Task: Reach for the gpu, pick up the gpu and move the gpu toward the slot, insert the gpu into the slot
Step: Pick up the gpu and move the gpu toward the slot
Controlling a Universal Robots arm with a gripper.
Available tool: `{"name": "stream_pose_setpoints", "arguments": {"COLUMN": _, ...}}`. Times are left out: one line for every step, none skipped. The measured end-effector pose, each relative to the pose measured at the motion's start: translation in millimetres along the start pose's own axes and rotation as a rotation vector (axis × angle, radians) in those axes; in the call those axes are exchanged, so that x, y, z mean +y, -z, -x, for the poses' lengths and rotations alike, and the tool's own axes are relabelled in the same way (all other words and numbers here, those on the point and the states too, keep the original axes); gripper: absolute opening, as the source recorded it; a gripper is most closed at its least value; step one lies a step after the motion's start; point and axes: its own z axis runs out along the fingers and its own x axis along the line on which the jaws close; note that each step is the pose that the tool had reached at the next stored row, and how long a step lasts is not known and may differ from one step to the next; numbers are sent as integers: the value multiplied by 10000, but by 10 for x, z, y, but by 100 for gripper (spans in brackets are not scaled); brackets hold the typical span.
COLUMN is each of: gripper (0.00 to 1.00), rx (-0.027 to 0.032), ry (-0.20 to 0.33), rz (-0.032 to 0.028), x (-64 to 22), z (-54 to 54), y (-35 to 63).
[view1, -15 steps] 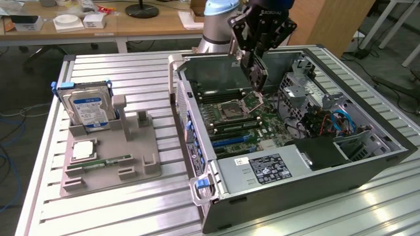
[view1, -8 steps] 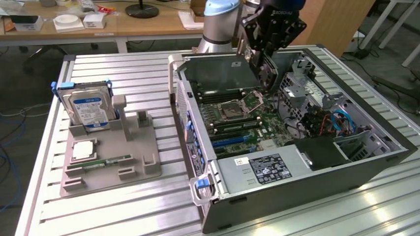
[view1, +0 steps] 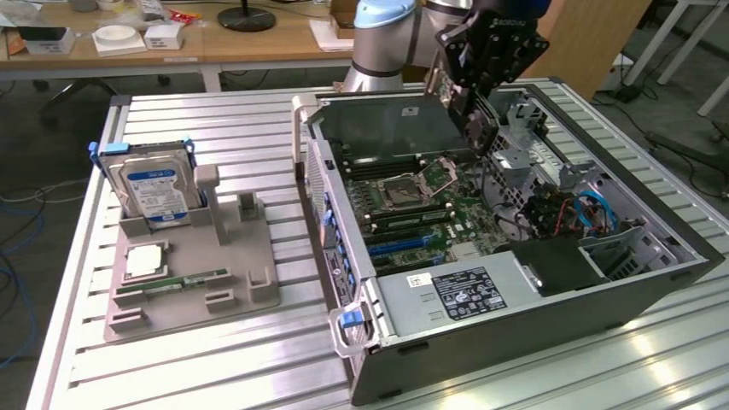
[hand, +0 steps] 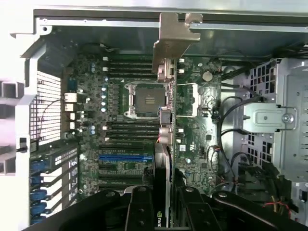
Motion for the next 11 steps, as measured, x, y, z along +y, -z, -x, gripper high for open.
{"name": "stream_pose_setpoints", "arguments": {"gripper": 26, "rx": 0, "ry": -1, "rz": 1, "x": 0, "z": 29, "y": 0}}
{"name": "stream_pose_setpoints", "arguments": {"gripper": 26, "rx": -1, "ry": -1, "rz": 0, "x": -1, "z": 48, "y": 0}}
{"name": "stream_pose_setpoints", "arguments": {"gripper": 26, "rx": 0, "ry": -1, "rz": 0, "x": -1, "z": 56, "y": -1}}
{"name": "stream_pose_setpoints", "arguments": {"gripper": 26, "rx": 0, "ry": -1, "rz": 0, "x": -1, "z": 57, "y": -1}}
{"name": "stream_pose_setpoints", "arguments": {"gripper": 26, "rx": 0, "ry": -1, "rz": 1, "x": 0, "z": 57, "y": -1}}
{"name": "stream_pose_setpoints", "arguments": {"gripper": 26, "rx": 0, "ry": -1, "rz": 0, "x": 0, "z": 57, "y": -1}}
{"name": "stream_pose_setpoints", "arguments": {"gripper": 26, "rx": -1, "ry": -1, "rz": 0, "x": 0, "z": 57, "y": -1}}
{"name": "stream_pose_setpoints", "arguments": {"gripper": 26, "rx": -1, "ry": -1, "rz": 0, "x": 0, "z": 57, "y": -1}}
{"name": "stream_pose_setpoints", "arguments": {"gripper": 26, "rx": 0, "ry": -1, "rz": 0, "x": 0, "z": 57, "y": -1}}
{"name": "stream_pose_setpoints", "arguments": {"gripper": 26, "rx": -1, "ry": -1, "rz": 0, "x": 0, "z": 57, "y": -1}}
{"name": "stream_pose_setpoints", "arguments": {"gripper": 26, "rx": 0, "ry": -1, "rz": 0, "x": 0, "z": 57, "y": -1}}
